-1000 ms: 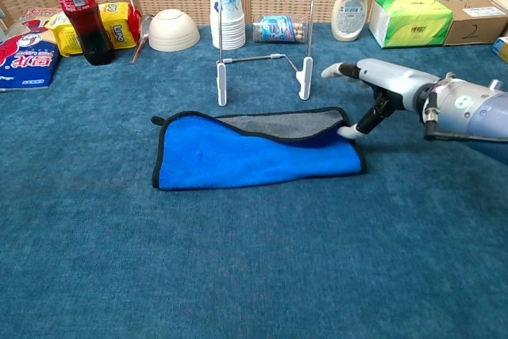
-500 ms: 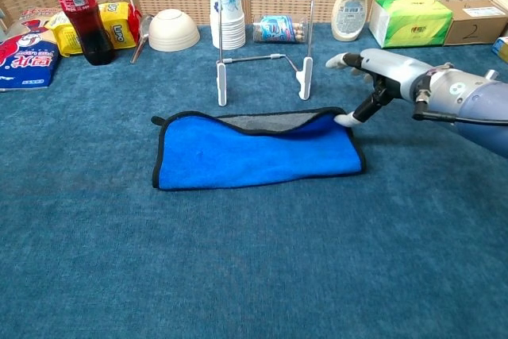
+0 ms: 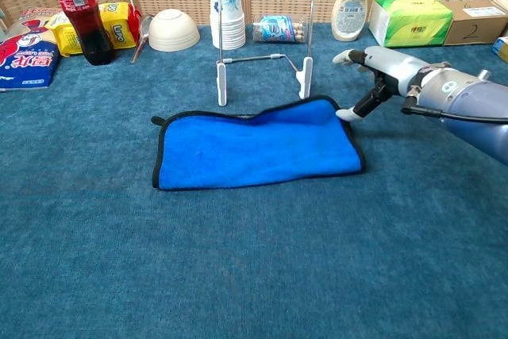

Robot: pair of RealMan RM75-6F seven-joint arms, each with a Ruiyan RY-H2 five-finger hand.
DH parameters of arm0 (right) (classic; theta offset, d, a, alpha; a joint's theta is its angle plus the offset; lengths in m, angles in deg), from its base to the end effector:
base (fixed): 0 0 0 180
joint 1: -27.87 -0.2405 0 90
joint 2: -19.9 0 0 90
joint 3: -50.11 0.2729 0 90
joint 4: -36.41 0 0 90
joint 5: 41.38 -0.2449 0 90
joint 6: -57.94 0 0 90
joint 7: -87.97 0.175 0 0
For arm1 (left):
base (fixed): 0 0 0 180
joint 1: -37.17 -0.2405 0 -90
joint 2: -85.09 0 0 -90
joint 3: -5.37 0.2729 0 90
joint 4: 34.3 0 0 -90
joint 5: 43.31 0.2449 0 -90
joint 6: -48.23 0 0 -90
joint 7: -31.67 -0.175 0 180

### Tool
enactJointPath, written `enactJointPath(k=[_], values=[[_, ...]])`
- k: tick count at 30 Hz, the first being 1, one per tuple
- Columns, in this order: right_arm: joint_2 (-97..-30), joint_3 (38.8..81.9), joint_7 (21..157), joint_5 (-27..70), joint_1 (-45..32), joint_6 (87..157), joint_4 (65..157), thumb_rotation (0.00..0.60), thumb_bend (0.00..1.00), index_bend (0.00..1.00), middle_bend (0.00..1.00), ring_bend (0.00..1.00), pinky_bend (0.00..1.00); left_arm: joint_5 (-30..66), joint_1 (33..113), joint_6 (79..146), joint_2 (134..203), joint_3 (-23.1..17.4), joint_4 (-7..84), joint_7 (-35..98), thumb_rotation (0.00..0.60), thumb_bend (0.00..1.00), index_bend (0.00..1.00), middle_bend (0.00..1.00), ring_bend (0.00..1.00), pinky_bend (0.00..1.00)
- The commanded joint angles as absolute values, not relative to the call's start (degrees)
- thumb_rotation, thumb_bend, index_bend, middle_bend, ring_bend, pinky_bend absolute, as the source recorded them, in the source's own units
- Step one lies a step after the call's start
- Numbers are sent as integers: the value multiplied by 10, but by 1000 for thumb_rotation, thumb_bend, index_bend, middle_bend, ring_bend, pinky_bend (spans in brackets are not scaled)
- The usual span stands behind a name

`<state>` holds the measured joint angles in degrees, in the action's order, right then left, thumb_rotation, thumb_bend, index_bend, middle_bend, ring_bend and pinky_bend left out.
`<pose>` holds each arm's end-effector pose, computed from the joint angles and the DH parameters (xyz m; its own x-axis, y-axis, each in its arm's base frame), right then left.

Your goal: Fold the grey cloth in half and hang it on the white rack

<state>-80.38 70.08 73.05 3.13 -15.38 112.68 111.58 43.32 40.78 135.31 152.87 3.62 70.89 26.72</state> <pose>-0.1598 -0.4241 -0.0930 0.0473 -0.3133 0.9485 -0.9987 0.0046 0.0513 -0.2798 0.2000 0.0981 0.2060 0.0128 0.9785 0.9785 -0.0129 -0.2058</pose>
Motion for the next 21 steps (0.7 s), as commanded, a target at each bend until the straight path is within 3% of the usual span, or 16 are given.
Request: enactJointPath(k=[1, 21], values=[[-804, 701, 729, 29, -153, 1129, 1117, 600, 305, 42, 48, 0, 0, 434, 408, 1353, 1529, 36, 709, 267, 600, 0, 48, 0, 0, 0], [-754, 688, 751, 71, -111, 1182, 1187, 600, 308, 43, 49, 0, 0, 456, 406, 1372, 1534, 35, 685, 226, 600, 0, 51, 0, 0, 0]])
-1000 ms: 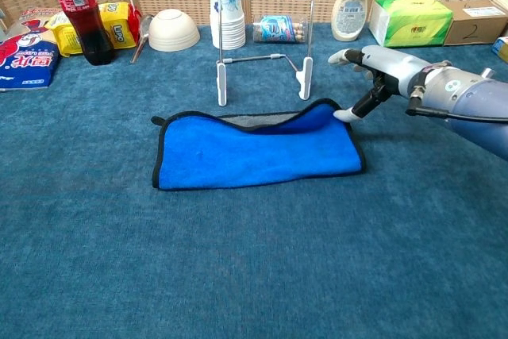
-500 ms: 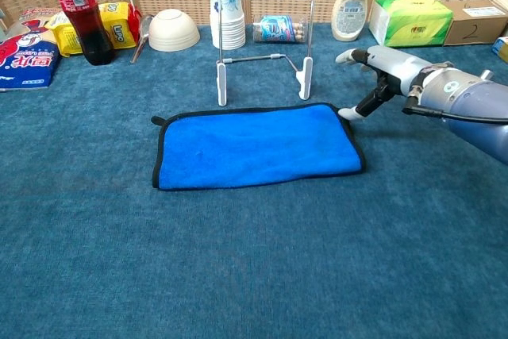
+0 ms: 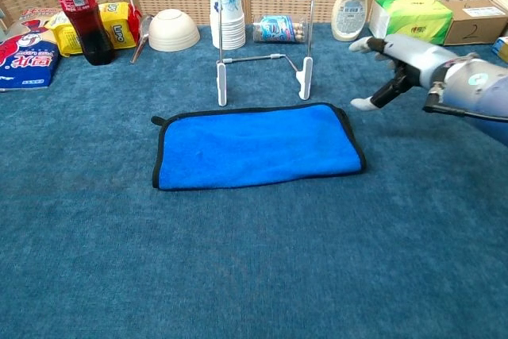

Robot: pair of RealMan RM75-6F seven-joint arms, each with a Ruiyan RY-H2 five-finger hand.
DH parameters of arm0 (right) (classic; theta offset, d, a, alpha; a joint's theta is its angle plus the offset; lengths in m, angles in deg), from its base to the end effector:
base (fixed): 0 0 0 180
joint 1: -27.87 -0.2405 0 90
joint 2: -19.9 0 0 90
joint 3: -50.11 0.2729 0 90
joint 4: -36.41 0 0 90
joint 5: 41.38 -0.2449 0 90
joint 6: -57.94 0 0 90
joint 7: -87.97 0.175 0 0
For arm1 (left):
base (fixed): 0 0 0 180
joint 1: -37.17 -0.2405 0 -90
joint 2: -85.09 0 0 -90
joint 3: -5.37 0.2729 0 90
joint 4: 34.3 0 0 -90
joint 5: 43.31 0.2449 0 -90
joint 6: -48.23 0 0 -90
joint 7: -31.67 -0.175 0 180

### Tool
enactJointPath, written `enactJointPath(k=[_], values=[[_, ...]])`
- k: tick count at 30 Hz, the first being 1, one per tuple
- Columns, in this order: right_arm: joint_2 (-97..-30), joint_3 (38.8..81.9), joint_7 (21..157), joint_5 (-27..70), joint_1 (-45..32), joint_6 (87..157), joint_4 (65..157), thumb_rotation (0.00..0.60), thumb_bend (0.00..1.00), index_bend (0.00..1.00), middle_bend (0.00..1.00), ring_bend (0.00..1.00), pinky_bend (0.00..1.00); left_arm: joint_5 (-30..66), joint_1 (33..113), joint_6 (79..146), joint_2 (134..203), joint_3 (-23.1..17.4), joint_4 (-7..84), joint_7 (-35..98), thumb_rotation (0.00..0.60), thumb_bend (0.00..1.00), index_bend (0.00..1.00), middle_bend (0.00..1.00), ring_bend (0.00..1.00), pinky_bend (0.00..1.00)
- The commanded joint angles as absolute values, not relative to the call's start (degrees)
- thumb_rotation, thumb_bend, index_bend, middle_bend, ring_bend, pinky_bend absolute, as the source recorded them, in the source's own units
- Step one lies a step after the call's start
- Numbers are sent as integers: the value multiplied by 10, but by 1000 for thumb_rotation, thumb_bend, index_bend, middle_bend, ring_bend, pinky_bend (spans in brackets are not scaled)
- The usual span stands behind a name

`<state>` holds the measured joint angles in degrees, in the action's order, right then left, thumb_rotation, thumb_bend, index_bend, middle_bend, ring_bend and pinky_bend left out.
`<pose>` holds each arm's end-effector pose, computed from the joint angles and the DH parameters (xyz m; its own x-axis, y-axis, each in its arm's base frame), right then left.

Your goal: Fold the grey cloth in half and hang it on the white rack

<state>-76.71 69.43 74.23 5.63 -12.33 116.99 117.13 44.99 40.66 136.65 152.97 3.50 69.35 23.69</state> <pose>-0.1679 -0.4135 -0.0670 0.0311 -0.2575 0.9658 -0.9994 0.0059 0.0337 -0.2809 0.2002 0.1024 0.2819 -0.0182 0.9593 0.9586 -0.0361 -0.2824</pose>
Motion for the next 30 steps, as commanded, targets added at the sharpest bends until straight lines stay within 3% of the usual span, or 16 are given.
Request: enactJointPath(k=[1, 8, 17, 30], values=[[-749, 686, 753, 77, -106, 1187, 1194, 600, 308, 43, 49, 0, 0, 456, 405, 1372, 1535, 35, 683, 222, 600, 0, 51, 0, 0, 0], [-699, 658, 791, 162, -59, 1243, 1247, 600, 308, 53, 50, 0, 0, 462, 406, 1368, 1534, 41, 675, 223, 600, 0, 58, 0, 0, 0], [-604, 566, 850, 337, 5, 1296, 1271, 600, 307, 64, 50, 0, 0, 483, 423, 1346, 1526, 45, 641, 243, 600, 0, 93, 0, 0, 0], [-555, 523, 814, 395, 94, 1403, 1286, 600, 311, 77, 55, 0, 0, 480, 422, 1347, 1558, 50, 579, 263, 600, 0, 141, 24, 0, 0]])
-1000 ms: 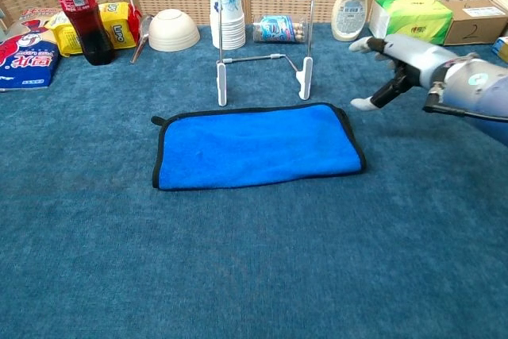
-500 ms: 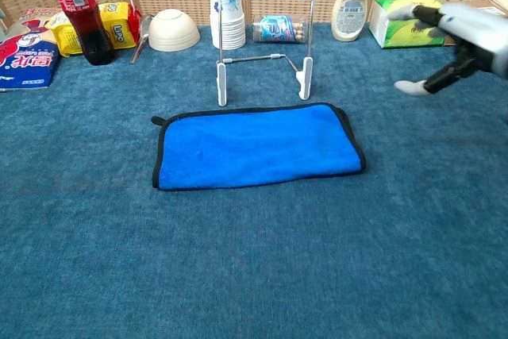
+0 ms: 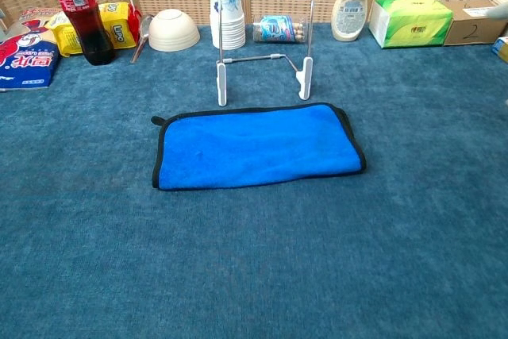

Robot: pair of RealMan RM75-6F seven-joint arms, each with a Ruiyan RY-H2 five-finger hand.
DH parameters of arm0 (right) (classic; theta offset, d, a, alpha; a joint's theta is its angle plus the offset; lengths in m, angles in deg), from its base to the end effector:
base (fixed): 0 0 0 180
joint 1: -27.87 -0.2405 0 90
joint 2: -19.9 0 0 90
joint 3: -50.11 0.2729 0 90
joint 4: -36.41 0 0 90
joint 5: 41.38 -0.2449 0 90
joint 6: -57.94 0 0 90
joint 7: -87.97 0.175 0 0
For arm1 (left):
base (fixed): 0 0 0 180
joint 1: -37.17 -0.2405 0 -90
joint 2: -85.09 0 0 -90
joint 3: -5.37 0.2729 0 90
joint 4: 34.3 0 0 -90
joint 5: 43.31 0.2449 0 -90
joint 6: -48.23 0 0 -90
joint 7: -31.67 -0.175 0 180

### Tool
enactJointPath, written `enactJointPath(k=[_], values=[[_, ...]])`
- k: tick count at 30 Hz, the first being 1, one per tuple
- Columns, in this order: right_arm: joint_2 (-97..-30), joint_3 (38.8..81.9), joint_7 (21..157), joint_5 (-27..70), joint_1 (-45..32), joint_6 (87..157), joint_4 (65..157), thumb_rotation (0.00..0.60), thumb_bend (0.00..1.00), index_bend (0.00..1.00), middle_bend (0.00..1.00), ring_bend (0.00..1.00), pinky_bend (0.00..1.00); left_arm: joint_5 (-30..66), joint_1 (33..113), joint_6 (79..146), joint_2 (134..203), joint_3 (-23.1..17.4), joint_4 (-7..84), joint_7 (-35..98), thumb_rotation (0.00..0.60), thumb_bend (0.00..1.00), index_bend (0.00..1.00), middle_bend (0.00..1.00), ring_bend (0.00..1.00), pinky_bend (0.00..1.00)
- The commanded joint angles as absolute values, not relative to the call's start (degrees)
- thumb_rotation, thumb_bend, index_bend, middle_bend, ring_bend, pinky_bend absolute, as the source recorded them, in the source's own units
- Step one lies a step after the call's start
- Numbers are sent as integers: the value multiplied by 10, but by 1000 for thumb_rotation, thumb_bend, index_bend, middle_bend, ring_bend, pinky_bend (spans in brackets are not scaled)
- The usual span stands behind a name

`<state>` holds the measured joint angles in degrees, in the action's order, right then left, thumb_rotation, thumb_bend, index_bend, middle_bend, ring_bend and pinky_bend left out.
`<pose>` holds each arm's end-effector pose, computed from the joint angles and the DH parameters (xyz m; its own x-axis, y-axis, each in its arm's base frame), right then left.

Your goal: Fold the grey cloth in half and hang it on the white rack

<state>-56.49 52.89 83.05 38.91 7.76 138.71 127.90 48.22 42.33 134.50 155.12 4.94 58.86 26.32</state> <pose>-0.2647 -0.2922 0.0523 0.2910 -0.0255 0.9564 -0.9428 -0.1778 0.2821 -0.3085 0.2051 0.0883 0.3818 0.0205 0.9240 0.9190 -0.1155 -0.3771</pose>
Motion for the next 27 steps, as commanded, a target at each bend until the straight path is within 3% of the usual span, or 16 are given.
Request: enactJointPath(k=[1, 15, 27], values=[[-553, 522, 812, 396, 98, 1406, 1289, 600, 312, 77, 55, 0, 0, 479, 421, 1347, 1560, 50, 575, 262, 600, 0, 143, 27, 0, 0], [-531, 513, 824, 399, 164, 1449, 1304, 600, 312, 77, 55, 0, 0, 493, 461, 1325, 1596, 31, 488, 247, 600, 0, 178, 60, 0, 0], [-524, 519, 833, 406, 177, 1441, 1309, 600, 312, 77, 56, 0, 0, 552, 556, 1243, 1612, 31, 432, 223, 600, 0, 170, 54, 0, 0]])
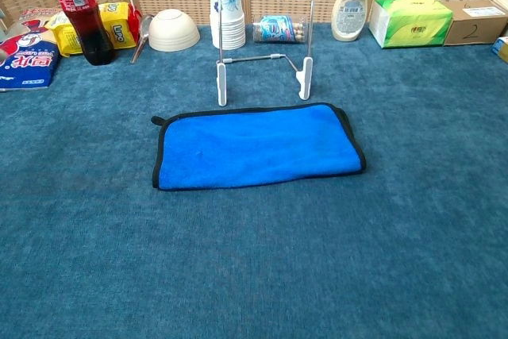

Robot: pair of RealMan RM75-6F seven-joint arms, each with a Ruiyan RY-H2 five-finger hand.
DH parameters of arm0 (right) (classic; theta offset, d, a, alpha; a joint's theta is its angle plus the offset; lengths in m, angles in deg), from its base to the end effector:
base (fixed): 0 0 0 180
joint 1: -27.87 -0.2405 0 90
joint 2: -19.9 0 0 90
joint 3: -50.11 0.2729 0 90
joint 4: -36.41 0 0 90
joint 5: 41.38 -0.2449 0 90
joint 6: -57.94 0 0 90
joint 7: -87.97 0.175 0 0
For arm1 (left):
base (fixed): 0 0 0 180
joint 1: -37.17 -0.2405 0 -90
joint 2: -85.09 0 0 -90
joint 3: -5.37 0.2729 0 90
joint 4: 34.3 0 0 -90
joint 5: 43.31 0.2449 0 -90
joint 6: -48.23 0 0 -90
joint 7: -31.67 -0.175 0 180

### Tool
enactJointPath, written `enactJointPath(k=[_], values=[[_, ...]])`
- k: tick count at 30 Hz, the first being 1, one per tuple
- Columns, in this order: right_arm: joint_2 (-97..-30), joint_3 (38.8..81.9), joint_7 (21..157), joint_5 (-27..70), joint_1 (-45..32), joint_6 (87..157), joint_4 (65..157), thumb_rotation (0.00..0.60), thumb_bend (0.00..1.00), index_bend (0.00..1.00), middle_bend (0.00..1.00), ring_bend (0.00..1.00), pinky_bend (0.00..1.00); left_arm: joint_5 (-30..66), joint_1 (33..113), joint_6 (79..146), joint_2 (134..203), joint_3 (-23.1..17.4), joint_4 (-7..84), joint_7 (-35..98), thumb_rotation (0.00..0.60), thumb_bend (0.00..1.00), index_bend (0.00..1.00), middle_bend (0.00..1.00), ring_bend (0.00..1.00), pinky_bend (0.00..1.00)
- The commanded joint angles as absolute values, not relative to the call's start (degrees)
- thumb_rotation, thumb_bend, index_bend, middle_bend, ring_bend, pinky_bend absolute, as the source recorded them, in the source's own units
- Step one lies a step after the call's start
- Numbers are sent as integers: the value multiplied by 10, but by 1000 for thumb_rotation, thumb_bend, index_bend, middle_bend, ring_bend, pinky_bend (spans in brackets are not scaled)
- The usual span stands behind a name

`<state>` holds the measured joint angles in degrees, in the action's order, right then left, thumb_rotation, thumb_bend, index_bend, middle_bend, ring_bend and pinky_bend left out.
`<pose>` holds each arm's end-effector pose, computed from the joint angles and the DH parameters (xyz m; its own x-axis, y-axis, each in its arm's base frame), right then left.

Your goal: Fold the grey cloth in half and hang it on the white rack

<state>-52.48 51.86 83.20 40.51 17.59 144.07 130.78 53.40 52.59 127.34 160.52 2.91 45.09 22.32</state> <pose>-0.3036 -0.2387 0.0840 0.3031 0.0064 0.9529 -0.9523 -0.0353 0.3031 -0.3008 0.2722 0.0564 0.5924 -0.0321 0.8050 0.7500 -0.3430 -0.5655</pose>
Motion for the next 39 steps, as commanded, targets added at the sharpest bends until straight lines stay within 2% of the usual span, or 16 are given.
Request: enactJointPath(k=[1, 11, 18, 39], values=[[-524, 520, 834, 407, 179, 1441, 1310, 600, 312, 77, 56, 0, 0, 559, 567, 1235, 1614, 32, 426, 224, 600, 0, 168, 51, 0, 0], [-515, 525, 841, 410, 196, 1448, 1322, 600, 312, 77, 55, 0, 0, 600, 647, 1187, 1661, 39, 356, 255, 600, 0, 145, 22, 0, 0], [-506, 528, 840, 408, 207, 1451, 1333, 600, 313, 75, 55, 0, 0, 625, 698, 1169, 1720, 46, 290, 267, 600, 0, 116, 5, 0, 0], [-491, 534, 854, 406, 231, 1452, 1347, 600, 312, 70, 55, 0, 0, 611, 753, 1151, 1817, 72, 162, 320, 600, 0, 85, 0, 0, 0]])
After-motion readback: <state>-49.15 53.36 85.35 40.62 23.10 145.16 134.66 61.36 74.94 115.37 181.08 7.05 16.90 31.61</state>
